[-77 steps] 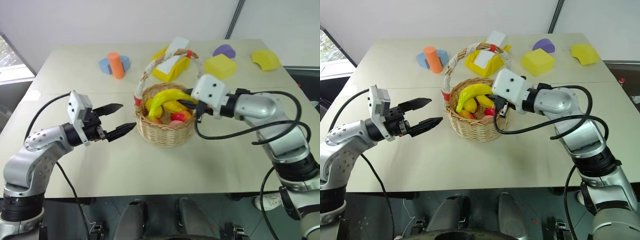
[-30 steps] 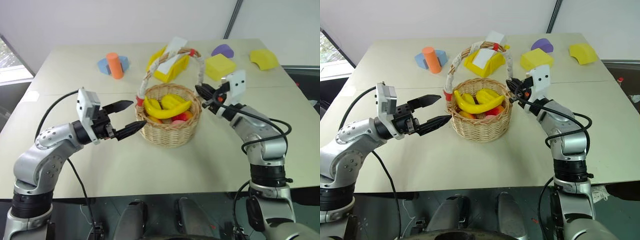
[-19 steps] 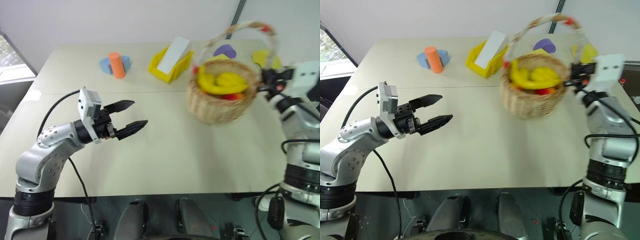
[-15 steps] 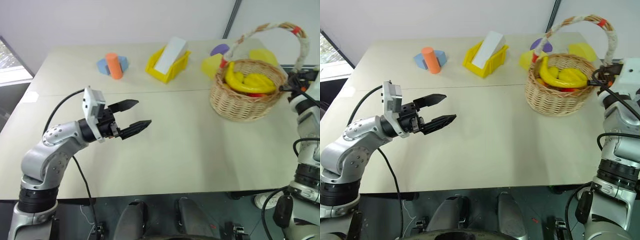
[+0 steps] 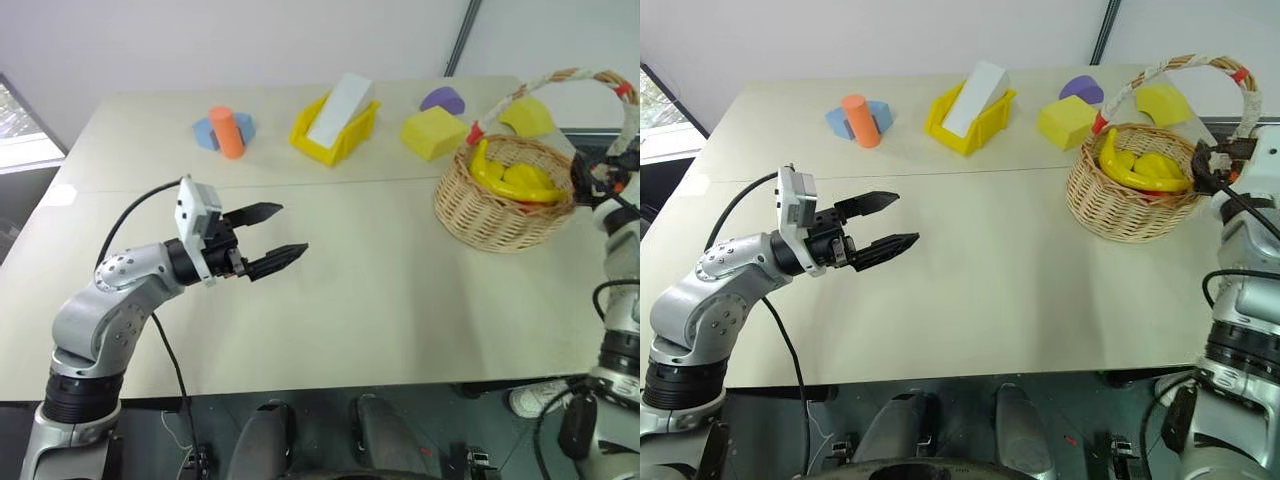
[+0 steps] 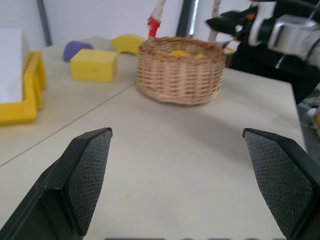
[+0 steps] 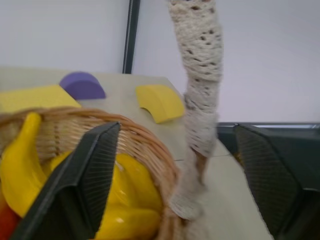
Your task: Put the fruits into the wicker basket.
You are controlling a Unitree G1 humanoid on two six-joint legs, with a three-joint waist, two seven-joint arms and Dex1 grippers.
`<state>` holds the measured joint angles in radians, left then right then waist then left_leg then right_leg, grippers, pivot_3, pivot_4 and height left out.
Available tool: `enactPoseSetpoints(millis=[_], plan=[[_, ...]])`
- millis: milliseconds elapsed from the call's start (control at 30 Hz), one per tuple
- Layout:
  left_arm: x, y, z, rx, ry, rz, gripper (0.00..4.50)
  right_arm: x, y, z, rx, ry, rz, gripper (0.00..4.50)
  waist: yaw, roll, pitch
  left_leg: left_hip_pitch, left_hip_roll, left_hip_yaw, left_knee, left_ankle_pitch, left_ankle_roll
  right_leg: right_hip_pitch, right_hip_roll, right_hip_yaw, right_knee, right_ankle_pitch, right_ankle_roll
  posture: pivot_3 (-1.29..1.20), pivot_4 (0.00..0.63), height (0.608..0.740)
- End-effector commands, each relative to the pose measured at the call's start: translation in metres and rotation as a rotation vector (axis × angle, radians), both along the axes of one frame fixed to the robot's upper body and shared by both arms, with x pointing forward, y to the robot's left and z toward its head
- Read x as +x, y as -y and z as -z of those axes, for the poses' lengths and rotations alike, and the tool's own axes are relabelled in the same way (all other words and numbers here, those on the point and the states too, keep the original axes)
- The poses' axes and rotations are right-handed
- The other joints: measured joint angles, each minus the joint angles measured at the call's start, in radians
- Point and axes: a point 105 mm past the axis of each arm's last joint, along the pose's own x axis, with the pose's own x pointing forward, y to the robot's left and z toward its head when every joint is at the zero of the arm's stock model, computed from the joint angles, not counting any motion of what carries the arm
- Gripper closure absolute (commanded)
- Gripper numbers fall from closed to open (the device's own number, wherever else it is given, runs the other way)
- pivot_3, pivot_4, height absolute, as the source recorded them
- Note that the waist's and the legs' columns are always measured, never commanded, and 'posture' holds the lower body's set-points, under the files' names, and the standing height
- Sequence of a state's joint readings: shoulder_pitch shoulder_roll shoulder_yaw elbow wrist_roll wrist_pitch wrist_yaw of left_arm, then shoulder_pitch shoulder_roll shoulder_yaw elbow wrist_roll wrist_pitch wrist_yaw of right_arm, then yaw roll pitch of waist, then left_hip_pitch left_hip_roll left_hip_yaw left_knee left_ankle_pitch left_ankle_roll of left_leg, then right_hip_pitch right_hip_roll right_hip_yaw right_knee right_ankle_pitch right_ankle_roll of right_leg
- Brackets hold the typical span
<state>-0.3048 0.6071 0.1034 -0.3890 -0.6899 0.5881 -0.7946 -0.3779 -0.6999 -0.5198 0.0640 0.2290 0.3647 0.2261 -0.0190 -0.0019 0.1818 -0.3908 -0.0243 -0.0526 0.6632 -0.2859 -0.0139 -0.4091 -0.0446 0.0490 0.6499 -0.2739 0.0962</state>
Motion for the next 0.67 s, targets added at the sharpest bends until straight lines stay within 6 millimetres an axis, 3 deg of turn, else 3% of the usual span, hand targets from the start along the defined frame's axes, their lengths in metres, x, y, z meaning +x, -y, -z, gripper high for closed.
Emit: enactPoseSetpoints(millis=[33, 100, 200, 400, 567, 667], plan=[[0.007, -0.021, -0.005, 0.013, 0.049, -0.097, 0.0, -0.026, -0.003, -0.019, -0.061, 0.028, -0.09, 0.74, 0.004, 0.0, 0.0, 0.0, 0.0, 0.0, 0.0, 0.0, 0.0, 0.0, 0.0, 0.0, 0.0, 0.0, 0.0, 0.0, 0.15, 0.74], [0.011, -0.032, 0.001, 0.025, 0.029, -0.149, 0.0, -0.034, -0.016, -0.011, -0.081, -0.017, -0.207, 0.74, 0.004, 0.0, 0.0, 0.0, 0.0, 0.0, 0.0, 0.0, 0.0, 0.0, 0.0, 0.0, 0.0, 0.0, 0.0, 0.0, 0.15, 0.74], [0.018, -0.054, 0.013, 0.028, -0.012, -0.245, 0.0, -0.044, -0.058, 0.009, -0.122, -0.111, -0.46, 0.74, -0.002, 0.0, 0.0, 0.001, 0.001, 0.0, 0.0, 0.0, 0.0, 0.001, 0.0, 0.0, -0.001, 0.0, 0.0, 0.0, 0.15, 0.74], [0.027, -0.079, 0.032, 0.055, -0.017, -0.408, 0.0, -0.041, -0.128, 0.038, -0.12, -0.179, -0.762, 0.74, -0.001, 0.0, 0.0, 0.003, 0.002, 0.0, 0.0, 0.0, 0.0, 0.003, 0.001, 0.0, 0.0, 0.0, 0.0, 0.0, 0.15, 0.74], [0.023, -0.085, 0.043, 0.049, -0.03, -0.459, 0.0, -0.031, -0.151, 0.061, -0.075, -0.209, -0.826, 0.74, 0.008, 0.0, 0.0, 0.001, 0.001, -0.001, 0.0, 0.0, 0.0, 0.001, -0.002, -0.001, -0.001, 0.0, 0.0, 0.0, 0.15, 0.74], [0.017, -0.085, 0.044, 0.035, -0.029, -0.46, 0.0, -0.026, -0.153, 0.067, -0.061, -0.209, -0.826, 0.74, 0.009, 0.0, 0.0, 0.0, 0.0, -0.001, 0.0, 0.0, 0.0, 0.001, -0.003, -0.001, -0.001, 0.0, 0.0, 0.0, 0.15, 0.74]])
